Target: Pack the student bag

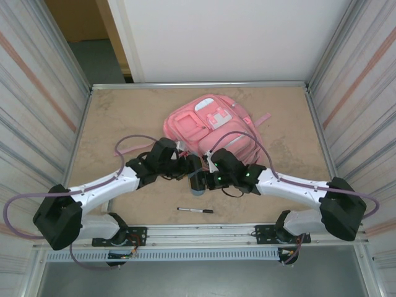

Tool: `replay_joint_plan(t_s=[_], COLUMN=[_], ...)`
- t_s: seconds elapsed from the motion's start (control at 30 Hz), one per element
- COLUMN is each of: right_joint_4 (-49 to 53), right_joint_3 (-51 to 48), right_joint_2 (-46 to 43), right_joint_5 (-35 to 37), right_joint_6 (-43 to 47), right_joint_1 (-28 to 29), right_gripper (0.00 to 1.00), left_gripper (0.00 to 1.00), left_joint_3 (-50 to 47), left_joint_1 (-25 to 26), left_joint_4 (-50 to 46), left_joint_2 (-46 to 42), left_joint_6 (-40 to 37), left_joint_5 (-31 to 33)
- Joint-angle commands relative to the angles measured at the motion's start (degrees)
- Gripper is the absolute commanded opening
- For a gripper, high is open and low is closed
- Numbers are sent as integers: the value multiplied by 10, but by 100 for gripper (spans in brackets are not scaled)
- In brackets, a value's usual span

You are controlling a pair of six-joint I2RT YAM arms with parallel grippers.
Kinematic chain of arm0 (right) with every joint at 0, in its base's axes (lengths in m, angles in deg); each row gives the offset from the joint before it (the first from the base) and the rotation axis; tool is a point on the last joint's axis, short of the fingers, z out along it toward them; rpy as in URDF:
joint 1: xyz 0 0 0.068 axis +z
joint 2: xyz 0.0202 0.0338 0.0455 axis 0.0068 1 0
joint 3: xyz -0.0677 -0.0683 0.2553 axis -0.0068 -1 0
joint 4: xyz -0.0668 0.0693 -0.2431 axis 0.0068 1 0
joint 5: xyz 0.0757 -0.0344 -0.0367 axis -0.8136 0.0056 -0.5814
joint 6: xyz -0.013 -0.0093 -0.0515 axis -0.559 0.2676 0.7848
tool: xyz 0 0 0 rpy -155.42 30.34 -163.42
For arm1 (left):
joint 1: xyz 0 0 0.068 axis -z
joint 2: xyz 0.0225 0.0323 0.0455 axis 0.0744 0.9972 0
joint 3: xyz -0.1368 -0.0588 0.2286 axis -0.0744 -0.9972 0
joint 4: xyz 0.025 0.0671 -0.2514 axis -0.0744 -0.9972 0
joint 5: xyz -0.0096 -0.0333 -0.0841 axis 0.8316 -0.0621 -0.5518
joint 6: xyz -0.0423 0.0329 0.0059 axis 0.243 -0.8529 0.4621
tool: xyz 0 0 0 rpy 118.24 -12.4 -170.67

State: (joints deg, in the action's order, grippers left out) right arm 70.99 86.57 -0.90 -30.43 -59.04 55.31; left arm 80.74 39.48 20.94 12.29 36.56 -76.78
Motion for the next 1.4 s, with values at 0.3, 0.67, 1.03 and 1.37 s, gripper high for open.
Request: replay_joint_plan(t_s=[0.3, 0.67, 1.03, 1.37], right_joint_4=[112, 249, 298, 304], right_joint_3=[83, 45, 8, 4], right_joint_2=[-5, -141, -223, -224], right_joint_5=[32, -1, -82, -98], right_joint_6=[30, 81, 96, 118], right_joint_1=[-56, -326, -501, -522], right_gripper=[24, 25, 24, 24], left_gripper=[69, 75, 73, 80], left_joint_3=[-13, 121, 312, 314], left_joint_1=[5, 3, 17, 53], left_joint_4=[43, -86, -159, -229], left_joint_2=[-37, 58, 300, 297], left_joint_6=[17, -124, -113, -57], left_joint_5=[-30, 16, 39, 211])
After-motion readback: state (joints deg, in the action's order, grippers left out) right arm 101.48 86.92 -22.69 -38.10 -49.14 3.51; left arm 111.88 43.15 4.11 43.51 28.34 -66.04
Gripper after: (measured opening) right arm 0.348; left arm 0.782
